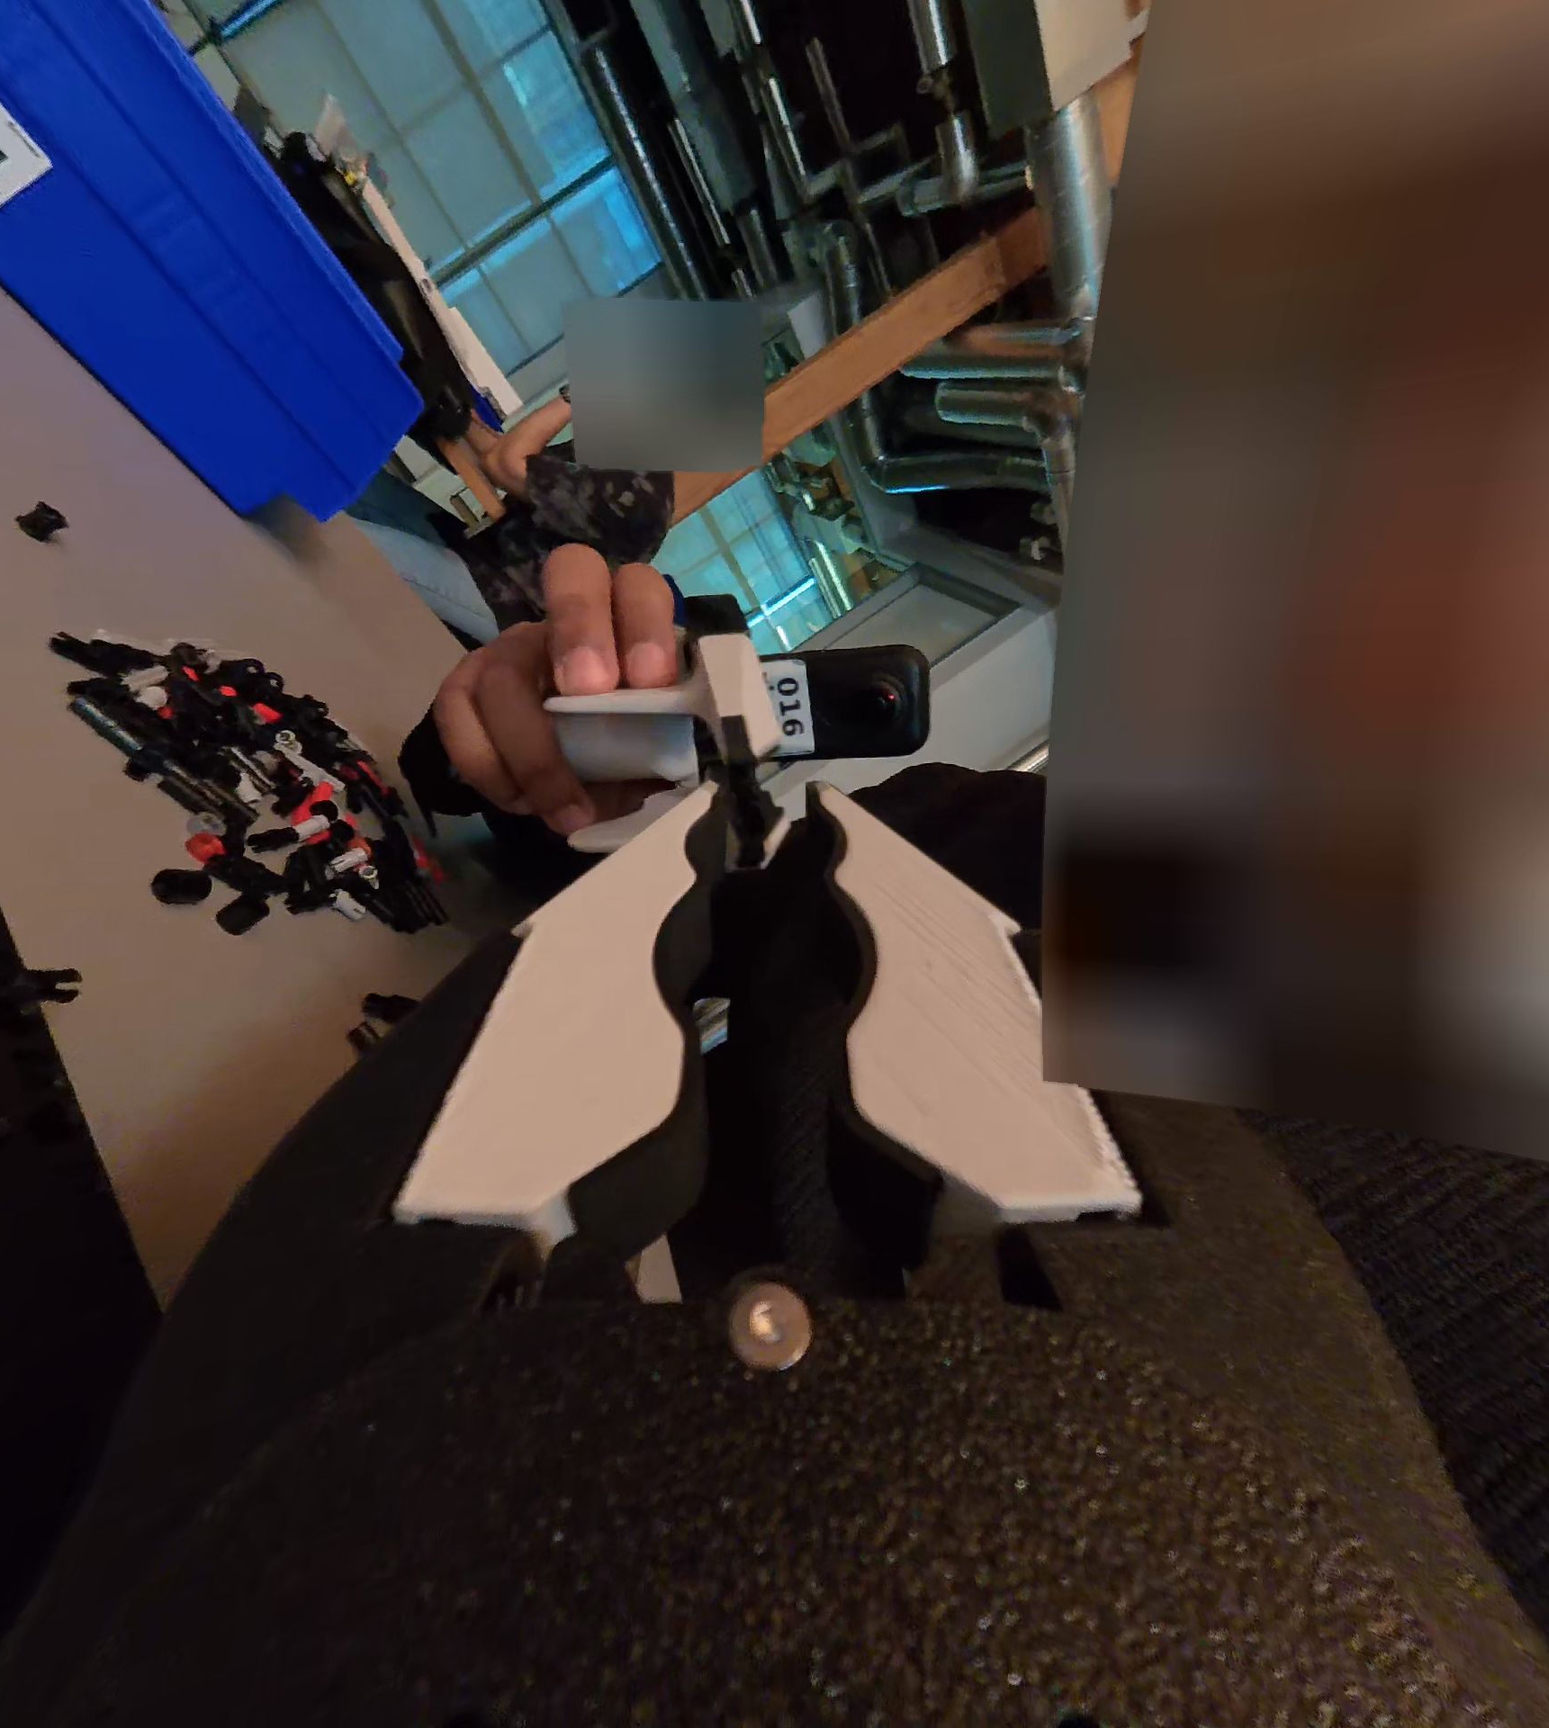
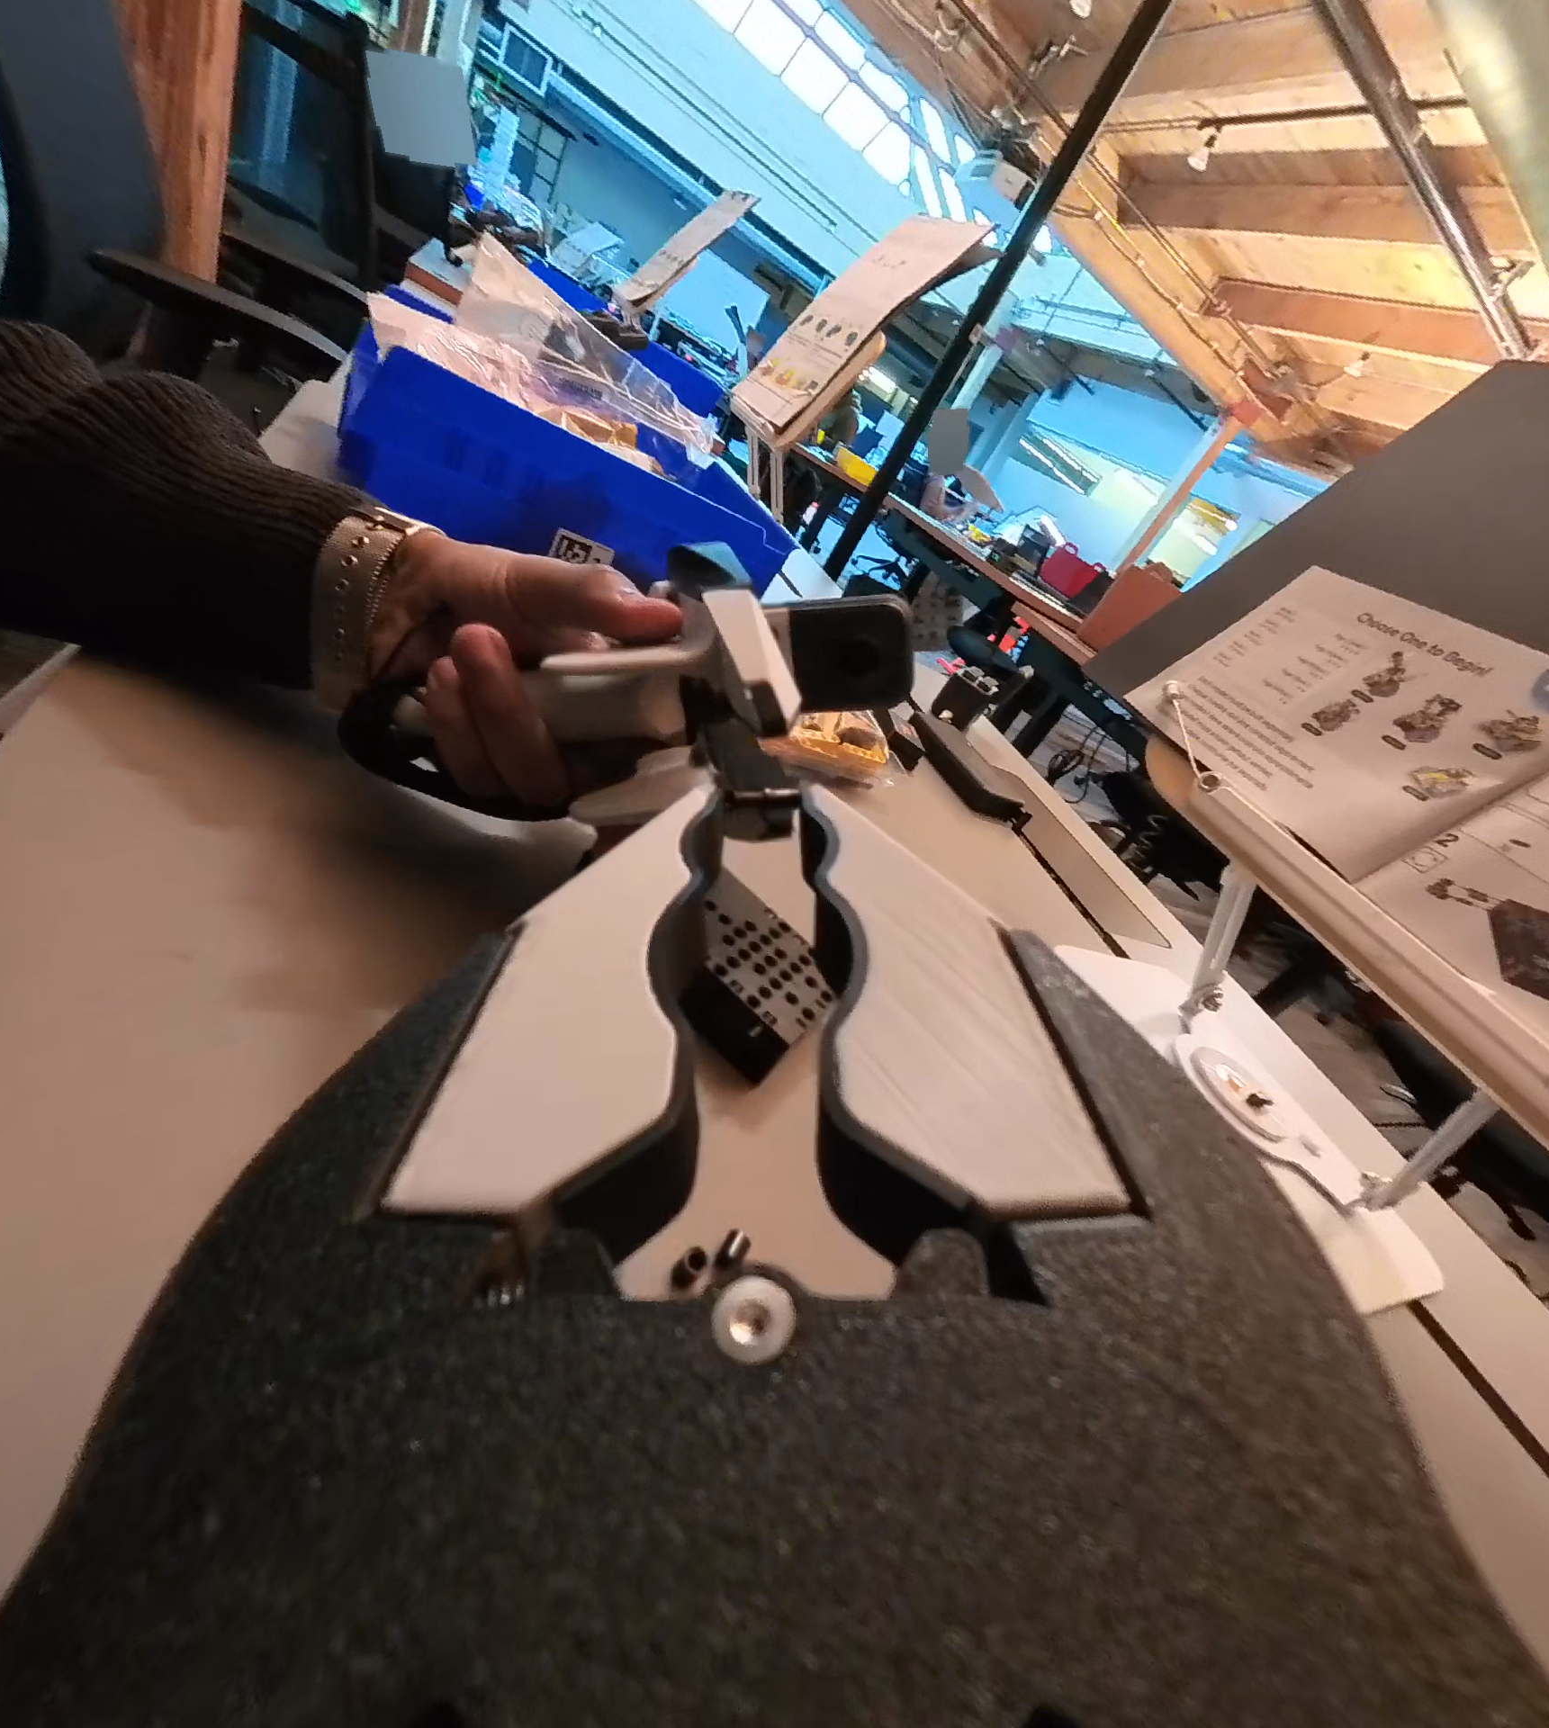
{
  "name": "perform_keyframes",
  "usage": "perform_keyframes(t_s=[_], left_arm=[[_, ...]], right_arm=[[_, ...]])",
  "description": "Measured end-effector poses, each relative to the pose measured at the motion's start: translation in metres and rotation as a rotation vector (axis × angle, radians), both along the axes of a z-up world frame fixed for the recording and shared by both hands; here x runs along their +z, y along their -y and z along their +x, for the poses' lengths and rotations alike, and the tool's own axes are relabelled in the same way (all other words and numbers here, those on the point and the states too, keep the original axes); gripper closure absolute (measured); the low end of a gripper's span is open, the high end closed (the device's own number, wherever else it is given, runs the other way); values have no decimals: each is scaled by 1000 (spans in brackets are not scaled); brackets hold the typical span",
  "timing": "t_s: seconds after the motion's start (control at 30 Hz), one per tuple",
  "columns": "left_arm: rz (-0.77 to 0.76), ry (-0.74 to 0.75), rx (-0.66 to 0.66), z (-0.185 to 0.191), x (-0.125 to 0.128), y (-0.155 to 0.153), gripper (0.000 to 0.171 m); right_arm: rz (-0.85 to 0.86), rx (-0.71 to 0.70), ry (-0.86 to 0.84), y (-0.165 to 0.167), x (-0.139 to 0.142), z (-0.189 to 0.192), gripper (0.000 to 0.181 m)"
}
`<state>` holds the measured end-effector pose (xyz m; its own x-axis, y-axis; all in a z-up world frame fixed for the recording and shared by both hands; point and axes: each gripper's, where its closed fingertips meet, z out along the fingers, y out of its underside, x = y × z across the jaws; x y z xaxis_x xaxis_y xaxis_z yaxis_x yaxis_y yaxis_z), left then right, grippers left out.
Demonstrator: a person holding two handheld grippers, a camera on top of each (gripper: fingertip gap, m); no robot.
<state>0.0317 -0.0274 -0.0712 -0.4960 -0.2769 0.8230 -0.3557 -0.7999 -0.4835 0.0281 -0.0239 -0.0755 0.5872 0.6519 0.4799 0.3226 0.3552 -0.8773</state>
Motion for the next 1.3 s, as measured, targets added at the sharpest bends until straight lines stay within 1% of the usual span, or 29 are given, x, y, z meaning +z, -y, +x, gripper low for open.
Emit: perform_keyframes(t_s=[0.1,0.2,0.23,0.27,0.3,0.33,0.43,0.5,0.67,0.8,0.87,0.9,0.93,1.0,1.1,1.23,1.27,1.3], left_arm=[[42,-38,10,3,-7,2,152],[47,-29,-22,2,-6,7,153],[55,-33,-30,2,-7,9,156],[69,-35,-29,2,-8,10,167],[74,-32,-17,3,-7,9,167],[69,-27,-6,3,-6,7,167],[36,-12,12,1,-3,0,168],[49,-17,30,0,-5,-2,168],[51,-12,56,2,-4,-5,167],[35,-13,68,5,-4,-5,167],[41,-15,74,6,-5,-4,167],[36,-12,80,7,-4,-5,167],[30,-7,83,7,-3,-6,167],[22,-2,89,7,-3,-7,167],[27,-4,94,7,-3,-7,167],[24,-8,90,10,-4,-4,167],[19,-6,89,10,-4,-5,167],[13,0,89,9,-3,-5,167]], right_arm=[[3,22,1,4,0,-4,166],[5,19,18,3,-4,-5,166],[6,17,18,3,-4,-5,165],[6,15,15,2,-3,-4,166],[6,10,13,2,-3,-3,166],[7,6,12,1,-3,-3,170],[18,-13,11,-1,-2,0,175],[24,-24,10,-2,-1,1,179],[33,-34,0,-3,-1,2,178],[88,-77,4,-4,1,2,175],[83,-83,3,-5,1,2,173],[78,-83,0,-5,1,3,171],[68,-82,-3,-6,1,3,164],[53,-81,-5,-6,-1,4,161],[63,-89,-8,-6,1,3,161],[75,-139,3,-12,1,7,161],[78,-136,4,-11,2,8,163],[82,-132,2,-10,3,8,168]])
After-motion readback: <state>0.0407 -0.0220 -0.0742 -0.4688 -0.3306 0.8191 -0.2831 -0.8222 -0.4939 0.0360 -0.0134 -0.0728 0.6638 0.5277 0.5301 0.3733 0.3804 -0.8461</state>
